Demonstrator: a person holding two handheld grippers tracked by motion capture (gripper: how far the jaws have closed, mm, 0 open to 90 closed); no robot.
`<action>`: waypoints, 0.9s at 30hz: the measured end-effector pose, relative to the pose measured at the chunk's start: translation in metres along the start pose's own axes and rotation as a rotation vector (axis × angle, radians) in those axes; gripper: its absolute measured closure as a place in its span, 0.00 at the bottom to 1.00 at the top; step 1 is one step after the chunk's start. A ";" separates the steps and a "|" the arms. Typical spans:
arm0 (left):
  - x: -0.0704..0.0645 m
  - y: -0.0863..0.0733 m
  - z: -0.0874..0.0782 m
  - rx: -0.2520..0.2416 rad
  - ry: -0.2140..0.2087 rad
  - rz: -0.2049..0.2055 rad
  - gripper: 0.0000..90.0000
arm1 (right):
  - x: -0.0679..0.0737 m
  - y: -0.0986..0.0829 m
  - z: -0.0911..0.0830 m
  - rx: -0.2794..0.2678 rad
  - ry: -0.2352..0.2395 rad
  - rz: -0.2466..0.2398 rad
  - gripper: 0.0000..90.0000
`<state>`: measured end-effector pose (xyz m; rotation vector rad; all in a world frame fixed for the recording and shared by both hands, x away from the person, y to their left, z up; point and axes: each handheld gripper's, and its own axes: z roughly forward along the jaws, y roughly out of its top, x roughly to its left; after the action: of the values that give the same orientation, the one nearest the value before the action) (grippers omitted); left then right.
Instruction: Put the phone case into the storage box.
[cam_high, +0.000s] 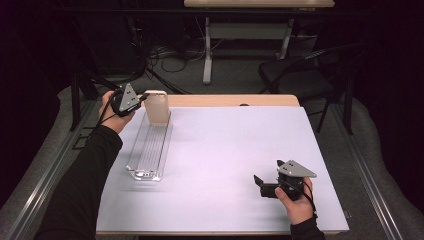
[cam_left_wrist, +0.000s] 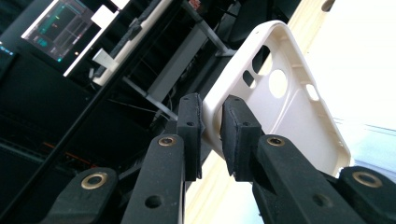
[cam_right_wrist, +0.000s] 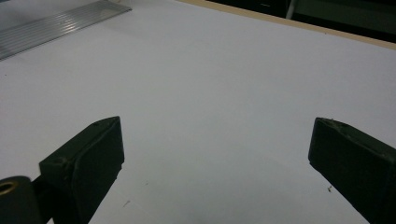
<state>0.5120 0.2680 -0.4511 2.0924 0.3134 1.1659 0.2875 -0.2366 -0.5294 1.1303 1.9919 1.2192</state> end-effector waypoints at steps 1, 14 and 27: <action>-0.001 -0.001 0.001 0.000 -0.001 0.000 0.87 | 0.000 0.000 0.000 0.001 0.001 -0.001 0.03; -0.004 -0.002 0.008 0.005 -0.004 0.004 0.87 | 0.001 -0.001 0.000 0.015 0.012 -0.002 0.03; -0.002 -0.004 0.010 0.025 0.020 0.067 0.86 | 0.002 -0.003 0.002 0.019 0.016 -0.004 0.03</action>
<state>0.5199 0.2653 -0.4590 2.1281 0.2706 1.2285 0.2870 -0.2348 -0.5332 1.1282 2.0206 1.2127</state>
